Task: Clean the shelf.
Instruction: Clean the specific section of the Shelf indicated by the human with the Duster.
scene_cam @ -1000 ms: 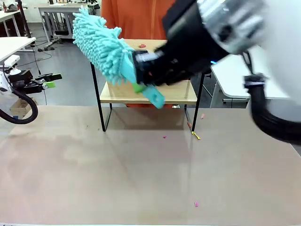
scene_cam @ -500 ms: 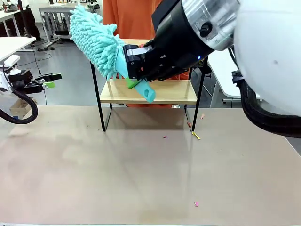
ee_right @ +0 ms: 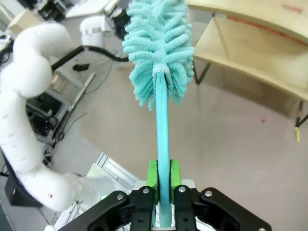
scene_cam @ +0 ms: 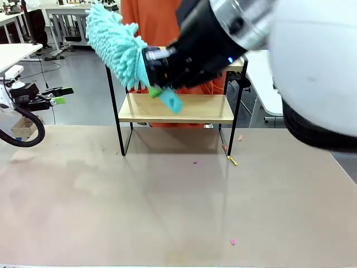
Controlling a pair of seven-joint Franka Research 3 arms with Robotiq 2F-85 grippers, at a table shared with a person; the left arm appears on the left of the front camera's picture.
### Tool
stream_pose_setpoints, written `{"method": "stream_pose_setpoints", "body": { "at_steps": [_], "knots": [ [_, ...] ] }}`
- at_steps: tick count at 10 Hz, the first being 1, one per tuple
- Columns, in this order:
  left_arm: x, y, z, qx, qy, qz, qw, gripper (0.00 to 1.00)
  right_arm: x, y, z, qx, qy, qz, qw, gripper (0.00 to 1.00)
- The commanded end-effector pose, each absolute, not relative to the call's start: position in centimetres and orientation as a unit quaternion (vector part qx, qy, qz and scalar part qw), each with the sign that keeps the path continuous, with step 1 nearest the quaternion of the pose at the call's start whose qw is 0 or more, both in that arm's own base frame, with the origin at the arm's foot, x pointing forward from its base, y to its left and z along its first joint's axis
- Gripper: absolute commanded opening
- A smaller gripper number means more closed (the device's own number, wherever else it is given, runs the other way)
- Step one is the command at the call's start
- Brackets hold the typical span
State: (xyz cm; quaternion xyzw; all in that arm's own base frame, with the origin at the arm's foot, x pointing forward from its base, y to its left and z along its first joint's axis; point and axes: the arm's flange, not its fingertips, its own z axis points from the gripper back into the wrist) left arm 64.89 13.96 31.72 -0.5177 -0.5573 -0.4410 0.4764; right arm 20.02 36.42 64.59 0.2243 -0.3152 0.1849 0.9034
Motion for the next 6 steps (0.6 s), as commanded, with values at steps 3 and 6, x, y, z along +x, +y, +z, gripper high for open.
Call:
{"method": "stream_pose_setpoints", "body": {
  "at_steps": [3, 6],
  "knots": [
    [64.8, 14.0, 32.0, -0.515, -0.557, -0.447, 0.473, 1.00, 24.1, 45.6, 71.2, 0.132, -0.321, 0.098, 0.933, 0.13],
    [64.8, 14.0, 32.0, -0.515, -0.557, -0.447, 0.473, 1.00, 27.8, 51.4, 73.2, 0.099, -0.306, 0.061, 0.945, 0.13]
  ]
}}
